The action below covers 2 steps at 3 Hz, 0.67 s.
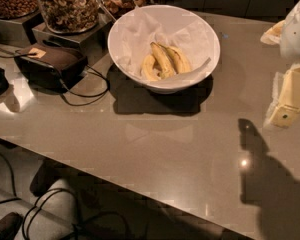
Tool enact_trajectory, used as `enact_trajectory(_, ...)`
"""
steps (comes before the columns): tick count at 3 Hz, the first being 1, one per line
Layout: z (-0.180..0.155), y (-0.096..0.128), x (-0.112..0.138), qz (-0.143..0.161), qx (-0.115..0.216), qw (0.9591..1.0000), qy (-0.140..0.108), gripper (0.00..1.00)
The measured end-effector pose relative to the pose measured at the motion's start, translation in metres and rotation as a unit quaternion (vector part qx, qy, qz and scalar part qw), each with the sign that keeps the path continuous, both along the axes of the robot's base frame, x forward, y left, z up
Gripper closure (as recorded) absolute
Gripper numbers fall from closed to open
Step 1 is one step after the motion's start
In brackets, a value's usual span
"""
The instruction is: Pick banana from white bowl
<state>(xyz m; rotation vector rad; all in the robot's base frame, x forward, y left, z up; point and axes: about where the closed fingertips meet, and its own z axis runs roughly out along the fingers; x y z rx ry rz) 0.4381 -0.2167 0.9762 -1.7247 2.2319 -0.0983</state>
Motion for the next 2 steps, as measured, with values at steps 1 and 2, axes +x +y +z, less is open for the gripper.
enact_trajectory(1, 0.000, 0.000, 0.000, 0.000, 0.000, 1.0000, 0.000, 0.00)
enact_trajectory(2, 0.006, 0.011, 0.018, -0.011, 0.004, 0.9996, 0.026, 0.00)
